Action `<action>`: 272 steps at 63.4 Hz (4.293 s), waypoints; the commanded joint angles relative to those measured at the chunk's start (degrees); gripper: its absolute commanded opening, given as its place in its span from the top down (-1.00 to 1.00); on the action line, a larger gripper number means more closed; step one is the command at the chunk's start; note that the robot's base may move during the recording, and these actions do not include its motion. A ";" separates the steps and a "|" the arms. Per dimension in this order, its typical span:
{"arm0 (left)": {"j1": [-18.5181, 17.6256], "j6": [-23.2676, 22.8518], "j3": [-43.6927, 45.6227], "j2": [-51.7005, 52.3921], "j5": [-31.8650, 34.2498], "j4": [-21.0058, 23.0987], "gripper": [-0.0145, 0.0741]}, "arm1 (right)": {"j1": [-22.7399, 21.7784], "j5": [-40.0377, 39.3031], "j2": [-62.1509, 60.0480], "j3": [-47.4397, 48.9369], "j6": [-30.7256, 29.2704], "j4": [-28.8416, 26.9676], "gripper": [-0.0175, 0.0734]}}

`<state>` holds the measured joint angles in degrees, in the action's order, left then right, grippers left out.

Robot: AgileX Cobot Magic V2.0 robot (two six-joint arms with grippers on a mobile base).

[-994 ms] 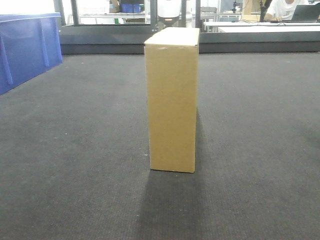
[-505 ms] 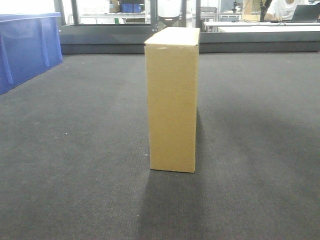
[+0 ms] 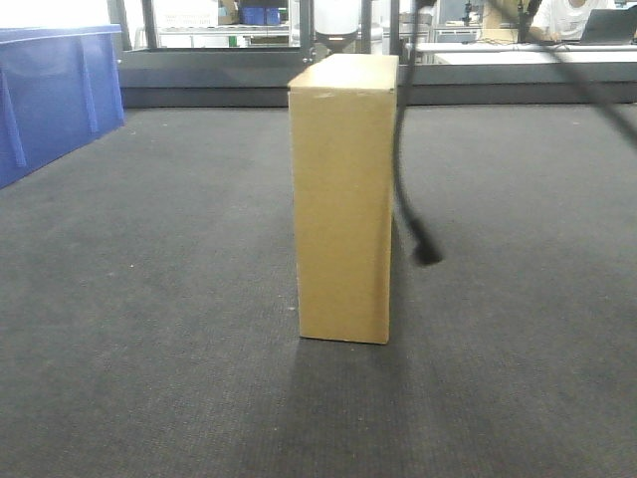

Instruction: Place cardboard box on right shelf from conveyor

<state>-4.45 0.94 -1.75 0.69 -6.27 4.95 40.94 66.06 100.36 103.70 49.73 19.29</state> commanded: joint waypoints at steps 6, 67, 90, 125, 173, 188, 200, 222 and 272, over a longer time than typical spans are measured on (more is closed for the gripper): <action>-0.20 -0.29 0.16 0.70 4.68 0.27 0.94 | 0.01 2.08 -0.47 2.23 2.88 5.75 -0.78; -0.20 -0.29 0.16 0.70 4.68 0.27 0.94 | -0.30 -1.97 5.35 1.32 7.96 5.18 -0.78; -0.20 -0.29 0.16 0.70 4.68 0.27 0.94 | -1.76 -5.62 5.22 -3.86 6.51 2.37 -0.18; -0.20 -0.29 0.16 0.70 4.68 0.27 0.94 | -13.26 -9.74 -7.92 -6.13 -24.50 -0.83 0.19; -0.20 -0.29 0.16 0.70 4.68 0.27 0.94 | -29.35 -31.36 -55.69 -58.70 -36.65 -7.94 0.19; -0.20 -0.29 0.16 0.70 4.68 0.27 0.94 | -29.35 -31.51 -73.77 -64.78 -36.58 -7.94 0.19; -0.20 -0.29 0.16 0.70 4.68 0.27 0.94 | -29.35 -31.58 -83.16 -64.97 -36.58 -7.94 0.19; -0.20 -0.29 0.16 0.70 4.68 0.27 0.94 | -29.35 -31.15 -86.45 -64.97 -36.58 -7.94 0.19; -0.20 -0.29 0.16 0.70 4.68 0.27 0.94 | -29.35 -31.15 -86.45 -64.97 -36.58 -7.94 0.19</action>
<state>-4.45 0.94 -1.75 0.69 -6.27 4.95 12.01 40.37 13.33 37.16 13.73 10.45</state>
